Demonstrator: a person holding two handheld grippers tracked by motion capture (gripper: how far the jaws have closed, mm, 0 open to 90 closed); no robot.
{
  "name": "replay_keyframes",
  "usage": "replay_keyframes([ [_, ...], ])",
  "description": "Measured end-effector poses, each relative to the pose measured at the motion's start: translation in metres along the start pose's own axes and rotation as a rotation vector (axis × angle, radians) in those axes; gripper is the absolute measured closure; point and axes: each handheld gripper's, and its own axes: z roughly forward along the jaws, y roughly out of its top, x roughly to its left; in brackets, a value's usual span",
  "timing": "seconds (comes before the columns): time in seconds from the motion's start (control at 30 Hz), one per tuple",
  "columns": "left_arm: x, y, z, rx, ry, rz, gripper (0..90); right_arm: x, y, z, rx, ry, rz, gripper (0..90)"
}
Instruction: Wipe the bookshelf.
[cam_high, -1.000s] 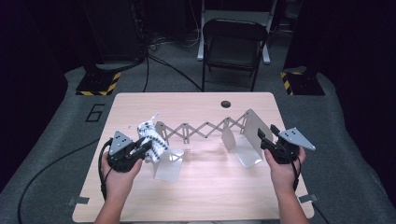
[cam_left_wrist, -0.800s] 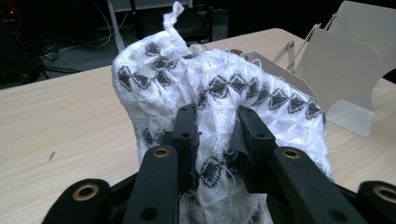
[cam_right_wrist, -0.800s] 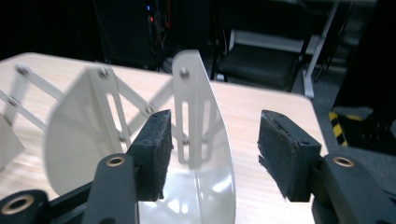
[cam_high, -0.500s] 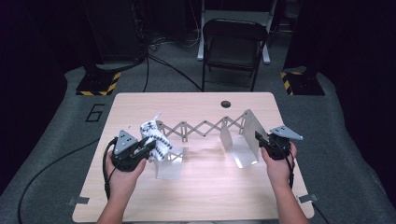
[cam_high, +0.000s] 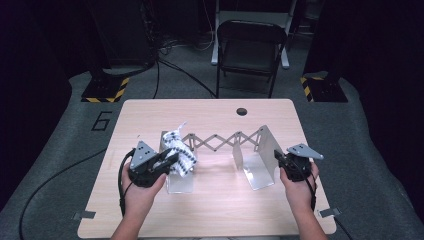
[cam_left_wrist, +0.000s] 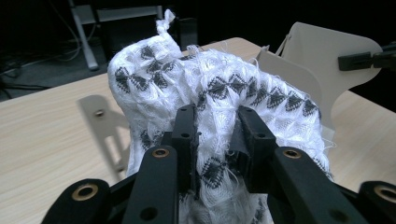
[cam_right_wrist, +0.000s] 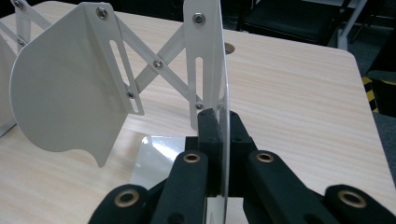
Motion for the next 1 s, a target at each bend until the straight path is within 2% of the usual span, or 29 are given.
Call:
replay_keyframes([
  [0.07, -0.008, 0.002, 0.008, -0.015, -0.012, -0.014, 71.2, 0.004, -0.006, -0.005, -0.025, 0.013, 0.01, 86.3],
  [0.13, -0.013, 0.004, 0.015, -0.025, -0.008, -0.02, 71.0, 0.004, -0.008, -0.004, -0.038, 0.026, 0.02, 77.7],
  [0.17, -0.014, 0.004, 0.017, -0.021, 0.002, -0.024, 71.0, 0.005, -0.01, -0.002, -0.04, 0.032, 0.028, 73.9],
  [0.23, -0.015, 0.001, 0.021, -0.017, 0.036, -0.029, 70.8, 0.005, -0.013, 0.001, -0.038, 0.034, 0.034, 73.4],
  [0.3, -0.013, -0.003, 0.019, 0.003, 0.066, -0.016, 70.8, 0.005, -0.015, 0.002, -0.037, 0.03, 0.03, 73.1],
  [0.33, -0.013, -0.003, 0.019, 0.003, 0.066, -0.016, 70.8, 0.005, -0.015, 0.002, -0.037, 0.03, 0.03, 73.1],
  [0.37, -0.01, -0.008, 0.015, 0.024, 0.083, -0.01, 70.9, 0.005, -0.015, 0.002, -0.042, 0.024, 0.03, 72.3],
  [0.4, -0.01, -0.008, 0.015, 0.024, 0.083, -0.01, 70.9, 0.005, -0.015, 0.002, -0.042, 0.024, 0.03, 72.3],
  [0.5, -0.003, -0.021, 0.006, 0.055, 0.13, -0.004, 71.1, 0.004, -0.015, 0.002, -0.04, 0.023, 0.028, 72.5],
  [0.63, 0.005, -0.032, -0.003, 0.071, 0.144, -0.01, 71.4, 0.005, -0.015, 0.001, -0.046, 0.019, 0.028, 72.3],
  [0.73, 0.008, -0.035, -0.004, 0.067, 0.153, -0.02, 71.7, 0.005, -0.015, 0.002, -0.045, 0.013, 0.027, 72.6],
  [0.77, 0.013, -0.037, -0.004, 0.07, 0.168, -0.029, 71.7, 0.005, -0.015, 0.001, -0.046, 0.012, 0.026, 72.6],
  [0.9, 0.027, -0.04, -0.002, 0.075, 0.182, -0.049, 71.9, 0.003, -0.016, 0.0, -0.042, 0.022, 0.023, 71.6],
  [1.0, 0.032, -0.04, 0.0, 0.076, 0.202, -0.049, 72.2, 0.004, -0.017, 0.0, -0.047, 0.029, 0.031, 71.1],
])
